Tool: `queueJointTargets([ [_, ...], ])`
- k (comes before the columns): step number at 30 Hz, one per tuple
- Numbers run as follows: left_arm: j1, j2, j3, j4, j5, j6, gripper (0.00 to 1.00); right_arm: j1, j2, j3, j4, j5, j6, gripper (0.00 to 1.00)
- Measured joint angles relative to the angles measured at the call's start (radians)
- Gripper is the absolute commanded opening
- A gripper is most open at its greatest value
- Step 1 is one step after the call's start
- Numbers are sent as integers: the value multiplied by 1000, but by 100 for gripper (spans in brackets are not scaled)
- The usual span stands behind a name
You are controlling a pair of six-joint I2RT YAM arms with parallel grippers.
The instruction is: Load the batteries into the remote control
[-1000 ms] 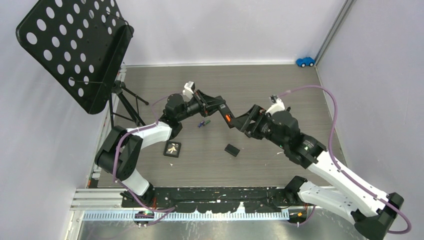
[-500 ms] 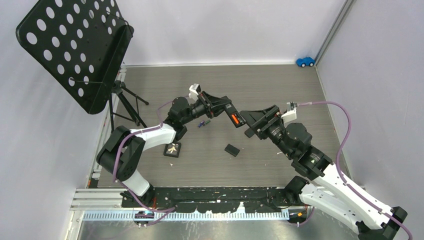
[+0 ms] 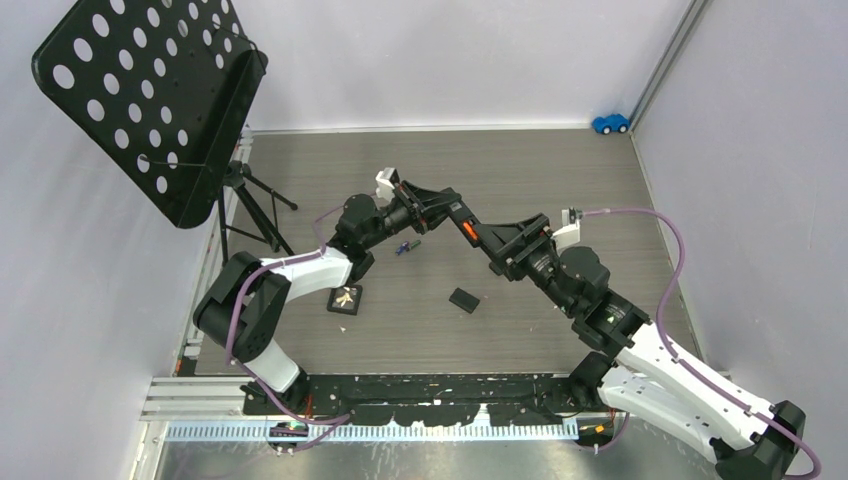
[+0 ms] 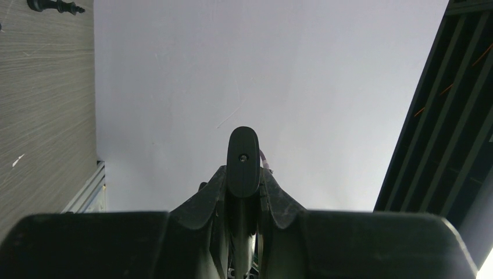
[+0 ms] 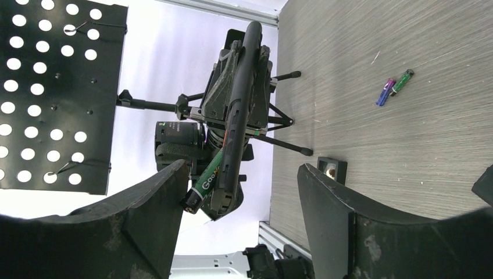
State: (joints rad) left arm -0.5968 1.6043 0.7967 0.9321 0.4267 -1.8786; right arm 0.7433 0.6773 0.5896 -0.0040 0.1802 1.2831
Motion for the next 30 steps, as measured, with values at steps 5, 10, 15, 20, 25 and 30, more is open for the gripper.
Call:
queueJointTargets([
  [5,-1,0,0,1,0,-5,0,1,20,2,12,-3,16,63],
  [10,-6,0,0,5,1,-6,0,1,42,2,20,-4,31,58],
  [15,-6,0,0,11,1,-3,0,1,48,2,20,-3,40,57],
  [20,-6,0,0,14,0,2,0,1,47,2,19,-3,42,73],
  [25,-6,0,0,13,2,37,0,1,37,2,16,-3,32,82],
  [30,-6,0,0,-7,16,98,0,1,16,11,-13,-2,2,82],
])
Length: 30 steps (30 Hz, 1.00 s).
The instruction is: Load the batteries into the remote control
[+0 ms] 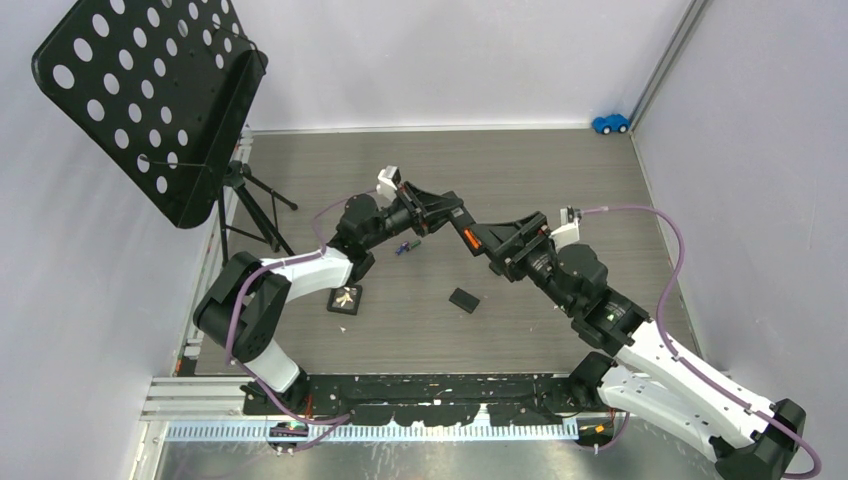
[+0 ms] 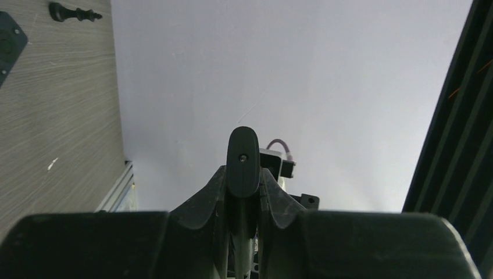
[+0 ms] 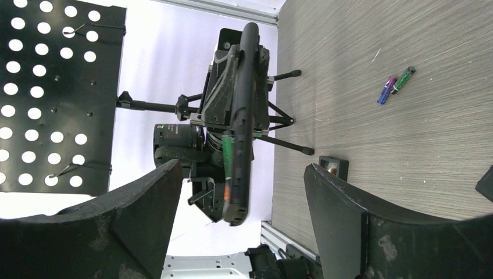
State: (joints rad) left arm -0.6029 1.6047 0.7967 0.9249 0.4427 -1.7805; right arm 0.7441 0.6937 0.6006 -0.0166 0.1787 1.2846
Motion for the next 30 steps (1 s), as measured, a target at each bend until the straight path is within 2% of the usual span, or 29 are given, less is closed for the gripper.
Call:
queueJointTargets([
  [3,0,0,1,-33,21,55,0,0,22,35,-58,1,-46,78],
  [6,0,0,14,-119,56,146,0,0,80,93,-126,-2,-119,67],
  [12,0,-29,38,-310,94,340,0,0,167,119,-201,-51,-227,55],
  [23,0,-79,126,-653,71,602,0,0,237,94,-197,-113,-326,49],
  [30,-1,-76,138,-732,58,675,0,0,280,64,-178,-168,-357,40],
])
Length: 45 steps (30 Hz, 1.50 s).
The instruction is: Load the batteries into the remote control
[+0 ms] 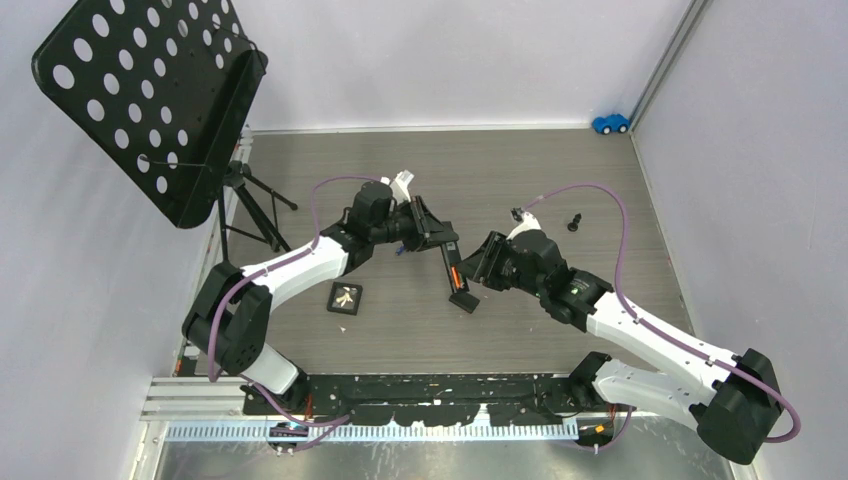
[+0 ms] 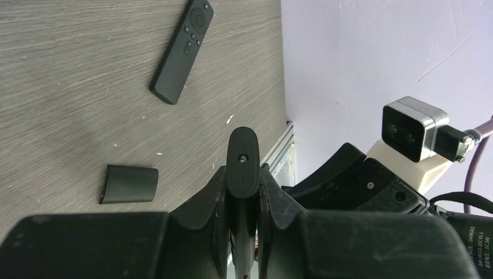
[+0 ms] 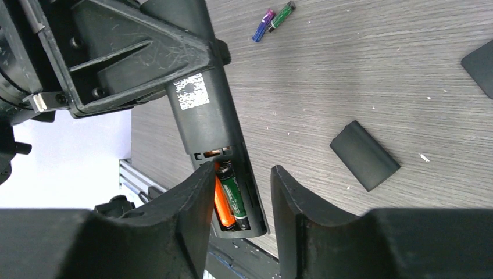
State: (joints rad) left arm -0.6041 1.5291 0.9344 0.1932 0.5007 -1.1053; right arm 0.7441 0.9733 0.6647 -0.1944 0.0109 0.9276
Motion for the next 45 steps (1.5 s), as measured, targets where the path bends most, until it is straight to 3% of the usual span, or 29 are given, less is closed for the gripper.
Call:
queueJointTargets([
  [7,-4,15,58,-100,-25,59,0,0,5,-7,14,0,-18,22],
  [13,-5,93,113,-174,-79,84,0,0,74,-8,26,30,-43,19],
  [16,-6,156,151,-207,-107,88,0,0,109,-18,18,58,-65,23],
  [22,-26,299,283,-291,-186,103,0,0,187,-27,-10,132,-111,39],
  [36,-155,534,668,-697,-560,217,0,-58,341,-27,-41,213,-131,43],
  [45,-233,591,803,-844,-756,245,0,-134,393,-27,-3,146,-75,49],
])
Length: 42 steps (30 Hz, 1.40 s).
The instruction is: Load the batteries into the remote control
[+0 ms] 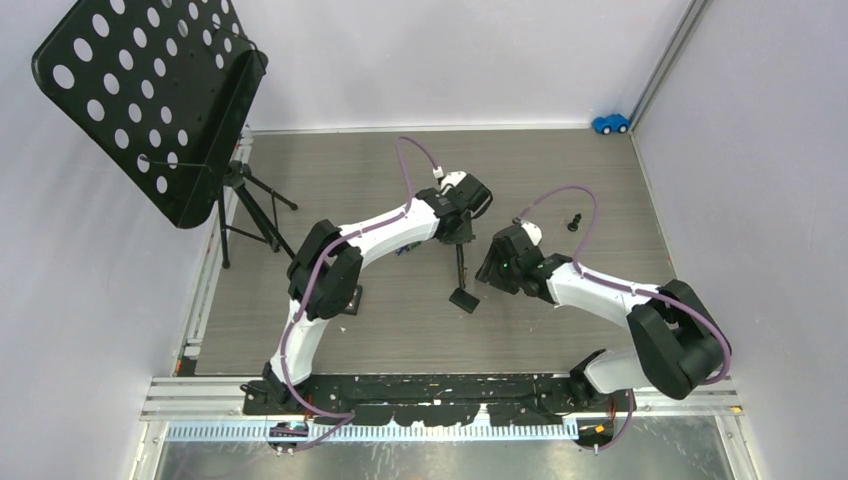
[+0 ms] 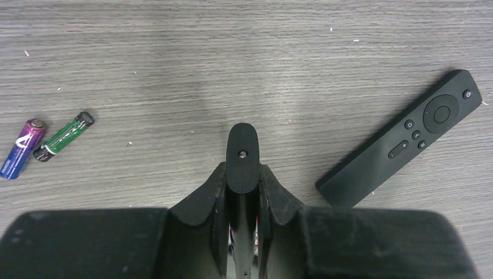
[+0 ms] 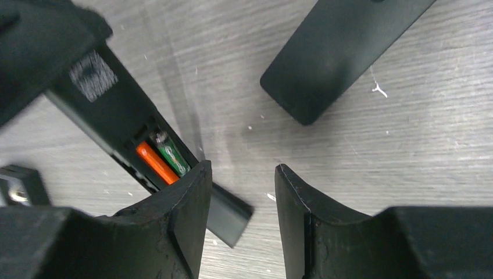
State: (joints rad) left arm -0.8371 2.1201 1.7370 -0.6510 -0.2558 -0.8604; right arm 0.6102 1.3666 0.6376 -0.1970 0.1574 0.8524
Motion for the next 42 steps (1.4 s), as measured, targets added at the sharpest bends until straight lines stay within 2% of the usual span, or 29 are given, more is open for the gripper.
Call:
queueJointTargets([
  [9,-52,0,9,7,-90,52,0,-158,14,-97,202,-214,208,50],
  [14,-64,-3,-13,51,-92,80,0,-163,70,-104,298,-318,277,52],
  [19,-64,-4,-18,57,-92,93,0,-166,76,-105,339,-354,303,52],
  [28,-64,-4,-19,63,-93,106,0,-167,76,-106,336,-357,296,51],
  [42,-39,-56,-43,56,-144,140,0,-131,12,-31,72,-259,55,54],
])
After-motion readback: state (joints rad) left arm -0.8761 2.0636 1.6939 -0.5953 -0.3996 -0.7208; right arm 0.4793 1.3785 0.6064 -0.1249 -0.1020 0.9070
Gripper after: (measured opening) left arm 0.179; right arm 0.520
